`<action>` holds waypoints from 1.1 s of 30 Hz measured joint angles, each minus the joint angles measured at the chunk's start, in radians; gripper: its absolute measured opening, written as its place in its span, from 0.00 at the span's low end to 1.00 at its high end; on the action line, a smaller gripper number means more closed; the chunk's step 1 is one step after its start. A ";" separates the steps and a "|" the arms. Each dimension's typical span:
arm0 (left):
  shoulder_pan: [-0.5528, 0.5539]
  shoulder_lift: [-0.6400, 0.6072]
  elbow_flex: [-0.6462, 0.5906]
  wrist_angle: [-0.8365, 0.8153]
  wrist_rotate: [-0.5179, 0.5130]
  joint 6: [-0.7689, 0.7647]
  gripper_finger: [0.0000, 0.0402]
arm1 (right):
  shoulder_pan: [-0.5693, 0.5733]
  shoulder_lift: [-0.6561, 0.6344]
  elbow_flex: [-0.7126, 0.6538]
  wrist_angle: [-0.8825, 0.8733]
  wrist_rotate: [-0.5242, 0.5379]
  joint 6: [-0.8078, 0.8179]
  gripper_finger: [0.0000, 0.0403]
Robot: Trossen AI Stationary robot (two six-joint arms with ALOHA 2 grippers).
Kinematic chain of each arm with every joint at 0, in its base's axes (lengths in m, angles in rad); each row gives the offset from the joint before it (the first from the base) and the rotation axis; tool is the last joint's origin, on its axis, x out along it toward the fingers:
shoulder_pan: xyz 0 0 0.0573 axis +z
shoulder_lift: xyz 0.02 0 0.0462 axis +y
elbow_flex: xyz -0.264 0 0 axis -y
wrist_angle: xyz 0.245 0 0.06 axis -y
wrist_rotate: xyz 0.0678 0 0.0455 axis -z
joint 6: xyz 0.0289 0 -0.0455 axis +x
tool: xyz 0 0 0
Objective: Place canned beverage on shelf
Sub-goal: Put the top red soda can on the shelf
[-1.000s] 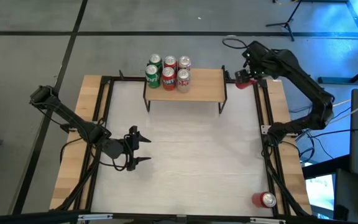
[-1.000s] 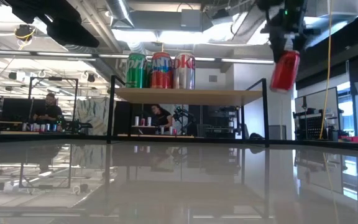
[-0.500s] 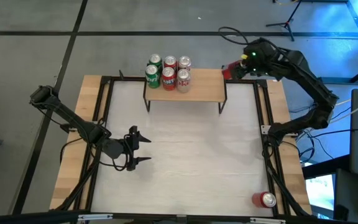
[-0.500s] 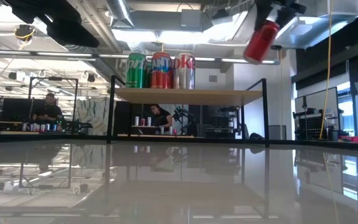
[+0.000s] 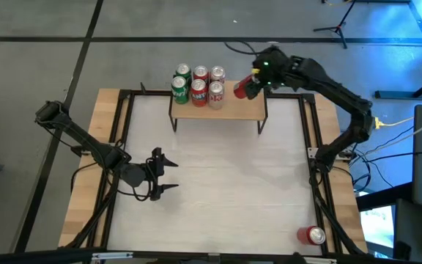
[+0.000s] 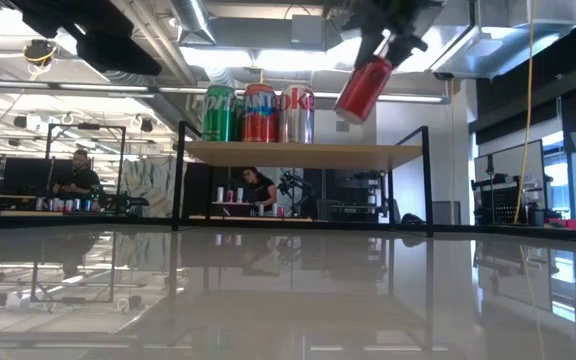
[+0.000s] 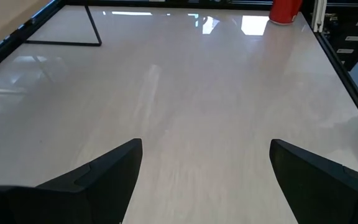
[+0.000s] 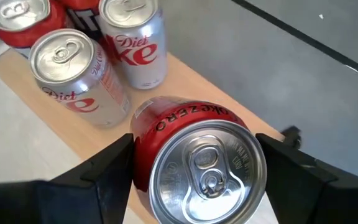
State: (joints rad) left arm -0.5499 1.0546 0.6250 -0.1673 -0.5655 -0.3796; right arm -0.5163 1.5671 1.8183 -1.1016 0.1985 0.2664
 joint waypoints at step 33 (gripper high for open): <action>0.000 0.000 0.000 0.005 -0.027 0.023 0.85 | -0.013 0.089 0.000 -0.101 -0.104 -0.064 0.71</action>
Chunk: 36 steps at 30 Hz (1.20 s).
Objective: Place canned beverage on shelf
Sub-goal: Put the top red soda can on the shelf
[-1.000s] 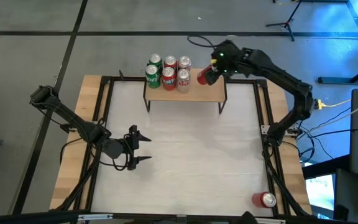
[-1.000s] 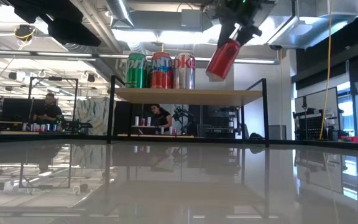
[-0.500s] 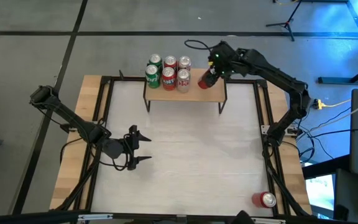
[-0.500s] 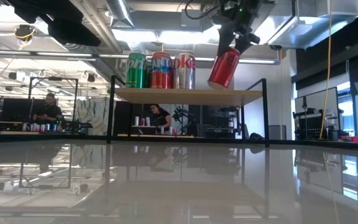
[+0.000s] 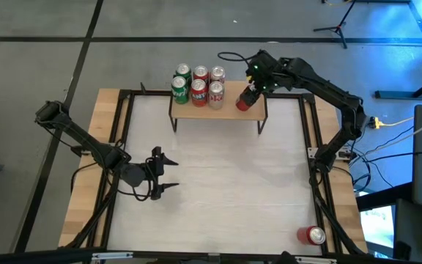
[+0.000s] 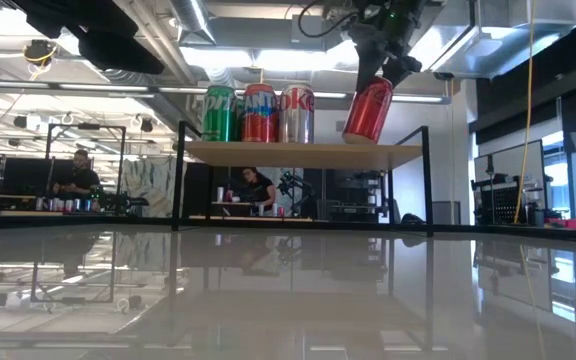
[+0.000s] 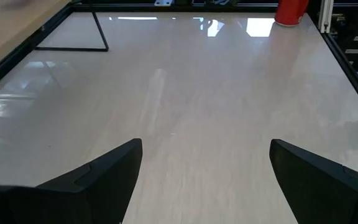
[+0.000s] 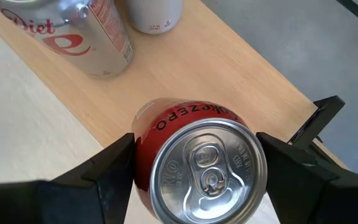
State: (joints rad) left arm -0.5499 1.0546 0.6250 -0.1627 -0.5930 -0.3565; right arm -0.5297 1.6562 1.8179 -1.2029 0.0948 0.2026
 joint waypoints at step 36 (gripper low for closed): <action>0.000 0.000 0.000 0.000 -0.002 0.001 0.85 | 0.000 0.039 0.004 0.032 -0.024 -0.025 0.81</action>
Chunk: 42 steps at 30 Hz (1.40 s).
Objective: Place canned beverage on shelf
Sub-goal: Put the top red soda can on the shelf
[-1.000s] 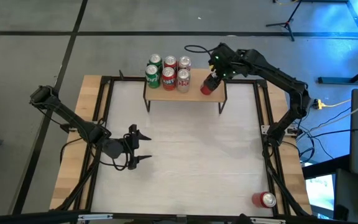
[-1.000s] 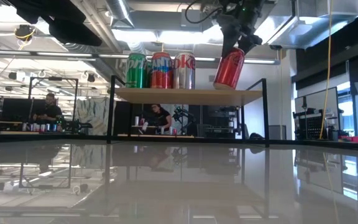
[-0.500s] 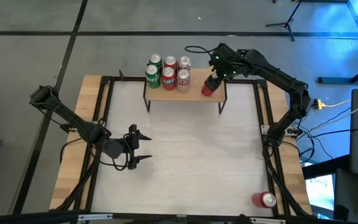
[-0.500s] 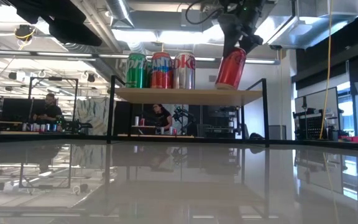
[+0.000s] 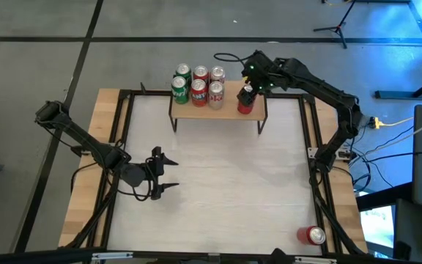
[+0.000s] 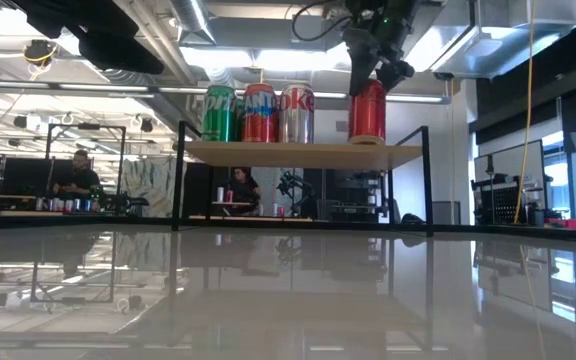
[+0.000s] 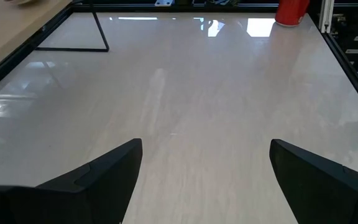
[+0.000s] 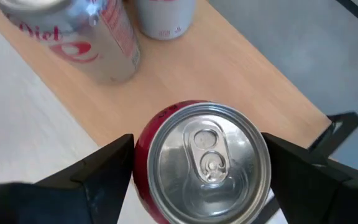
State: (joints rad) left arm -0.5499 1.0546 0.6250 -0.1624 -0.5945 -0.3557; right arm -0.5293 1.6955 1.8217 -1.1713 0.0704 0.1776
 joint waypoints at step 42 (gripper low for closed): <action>0.020 0.000 0.000 0.000 0.005 0.001 0.85 | 0.064 0.060 -0.005 0.225 0.206 -0.112 0.71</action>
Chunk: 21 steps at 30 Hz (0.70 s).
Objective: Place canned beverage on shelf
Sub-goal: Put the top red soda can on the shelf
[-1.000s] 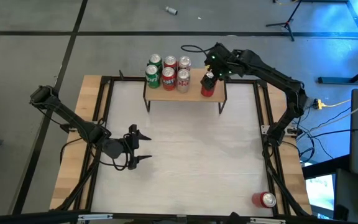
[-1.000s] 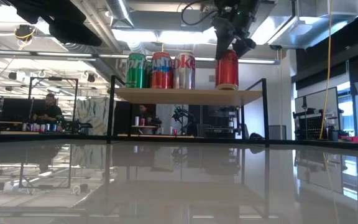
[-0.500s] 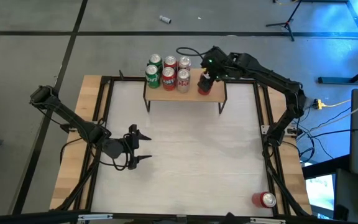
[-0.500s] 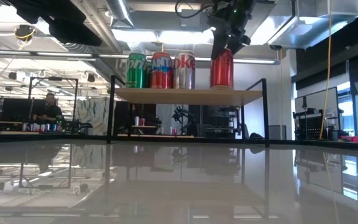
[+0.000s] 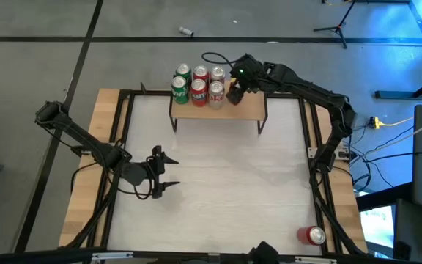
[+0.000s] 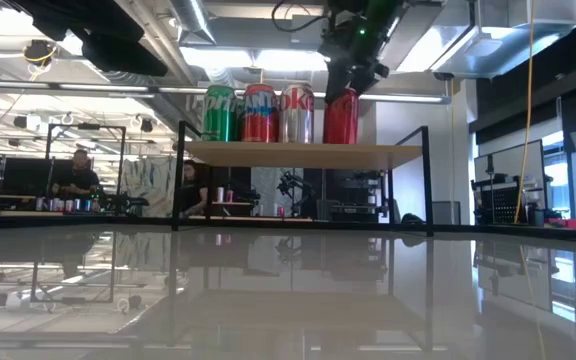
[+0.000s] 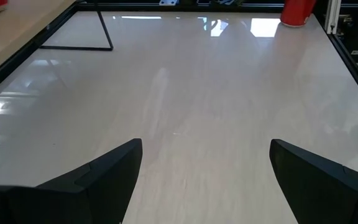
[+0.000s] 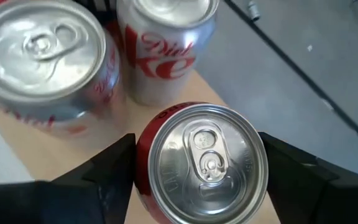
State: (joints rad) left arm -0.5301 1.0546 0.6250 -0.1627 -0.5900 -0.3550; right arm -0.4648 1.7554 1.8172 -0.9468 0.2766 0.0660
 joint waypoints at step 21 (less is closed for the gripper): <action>0.000 0.000 0.000 0.000 0.003 0.000 0.85 | -0.028 0.035 0.001 0.085 0.043 -0.065 0.72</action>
State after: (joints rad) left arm -0.5301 1.0546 0.6250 -0.1627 -0.5873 -0.3553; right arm -0.4927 1.7903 1.8183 -0.8614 0.3197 0.0009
